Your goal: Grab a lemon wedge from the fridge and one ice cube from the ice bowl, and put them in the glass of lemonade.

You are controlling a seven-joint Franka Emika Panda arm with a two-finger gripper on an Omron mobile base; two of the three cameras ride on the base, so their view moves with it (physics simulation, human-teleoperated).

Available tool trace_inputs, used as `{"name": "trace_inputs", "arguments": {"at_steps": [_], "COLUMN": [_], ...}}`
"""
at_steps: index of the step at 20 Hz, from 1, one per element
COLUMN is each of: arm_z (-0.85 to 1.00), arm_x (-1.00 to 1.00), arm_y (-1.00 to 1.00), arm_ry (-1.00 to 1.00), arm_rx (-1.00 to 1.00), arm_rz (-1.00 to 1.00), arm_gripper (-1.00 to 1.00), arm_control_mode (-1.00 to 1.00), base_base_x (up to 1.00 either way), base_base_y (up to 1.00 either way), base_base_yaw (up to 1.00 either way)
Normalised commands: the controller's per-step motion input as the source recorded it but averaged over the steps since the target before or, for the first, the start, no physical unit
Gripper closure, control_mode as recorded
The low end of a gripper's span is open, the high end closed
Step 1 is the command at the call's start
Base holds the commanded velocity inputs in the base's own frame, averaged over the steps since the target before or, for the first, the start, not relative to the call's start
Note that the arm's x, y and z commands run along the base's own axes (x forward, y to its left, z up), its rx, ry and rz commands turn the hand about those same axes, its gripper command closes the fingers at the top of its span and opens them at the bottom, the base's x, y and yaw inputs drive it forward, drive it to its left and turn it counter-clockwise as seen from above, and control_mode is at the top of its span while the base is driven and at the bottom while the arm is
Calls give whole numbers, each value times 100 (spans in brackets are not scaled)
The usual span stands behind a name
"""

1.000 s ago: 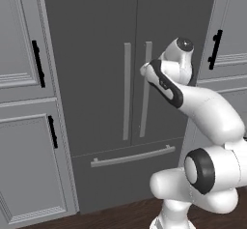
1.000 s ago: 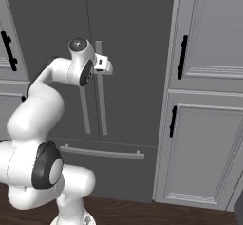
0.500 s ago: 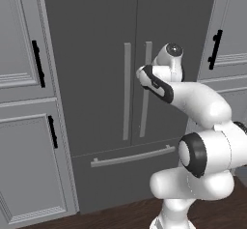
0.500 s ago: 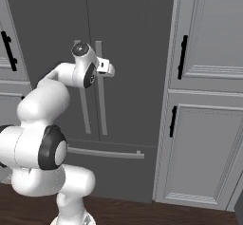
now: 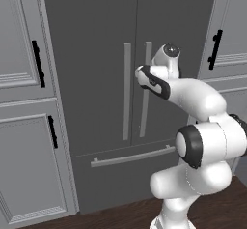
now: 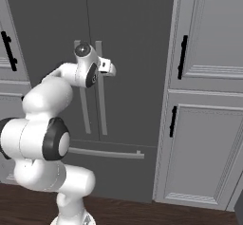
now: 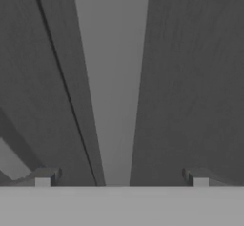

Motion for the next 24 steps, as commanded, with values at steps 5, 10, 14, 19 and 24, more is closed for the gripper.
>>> {"name": "trace_inputs", "arguments": {"at_steps": [5,10,14,19,24], "arm_z": [35,-8,-9,-24,-34], "arm_x": [6,37,34,34,30], "arm_y": [0,0,4,4,0], "arm_ry": [0,0,0,-1,-5], "arm_rx": [0,0,0,0,0], "arm_rz": [0,0,0,0,0], "arm_gripper": [-100,-100,-100,-100,-100], "arm_control_mode": [-100,-100,-100,-100,-100], "base_base_x": [0,0,0,0,0], "base_base_y": [0,0,0,0,0], "base_base_yaw": [0,0,0,0,0]}}
